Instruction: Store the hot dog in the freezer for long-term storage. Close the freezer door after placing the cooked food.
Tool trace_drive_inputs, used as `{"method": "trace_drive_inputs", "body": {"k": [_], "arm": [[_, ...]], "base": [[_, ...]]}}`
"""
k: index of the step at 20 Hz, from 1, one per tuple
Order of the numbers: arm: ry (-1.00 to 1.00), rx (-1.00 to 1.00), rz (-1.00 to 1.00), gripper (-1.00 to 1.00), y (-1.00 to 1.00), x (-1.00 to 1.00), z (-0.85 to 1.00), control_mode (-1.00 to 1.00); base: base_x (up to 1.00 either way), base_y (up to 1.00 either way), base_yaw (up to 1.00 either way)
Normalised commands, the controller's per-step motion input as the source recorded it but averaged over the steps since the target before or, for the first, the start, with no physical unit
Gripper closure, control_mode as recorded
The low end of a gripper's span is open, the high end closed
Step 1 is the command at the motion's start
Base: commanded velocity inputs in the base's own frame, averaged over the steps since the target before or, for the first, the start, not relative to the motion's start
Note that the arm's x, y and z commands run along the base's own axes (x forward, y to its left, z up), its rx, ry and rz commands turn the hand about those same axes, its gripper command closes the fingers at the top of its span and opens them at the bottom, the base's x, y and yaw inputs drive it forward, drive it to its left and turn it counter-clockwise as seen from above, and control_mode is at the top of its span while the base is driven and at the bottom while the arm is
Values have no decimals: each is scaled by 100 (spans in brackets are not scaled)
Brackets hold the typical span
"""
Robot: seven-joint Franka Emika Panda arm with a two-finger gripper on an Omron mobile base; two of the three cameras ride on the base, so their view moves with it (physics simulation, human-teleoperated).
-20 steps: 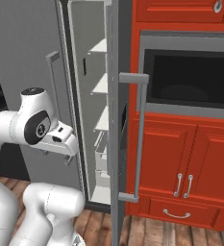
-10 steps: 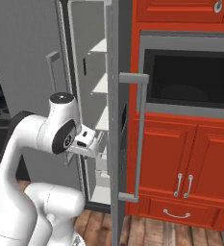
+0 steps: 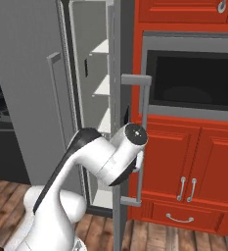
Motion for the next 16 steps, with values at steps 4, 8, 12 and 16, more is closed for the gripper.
{"method": "trace_drive_inputs", "body": {"k": [4, 8, 12, 16], "arm": [[1, 9, 6, -100, -83, 30, -6, -100], [-1, 7, 10, -100, -83, 49, -8, -100], [0, 2, 7, -100, -46, 45, -1, -100], [-5, 0, 0, -100, -29, 45, -2, -100]], "base": [[0, 0, 0], [0, 0, 0], [0, 0, 0], [0, 0, 0]]}}
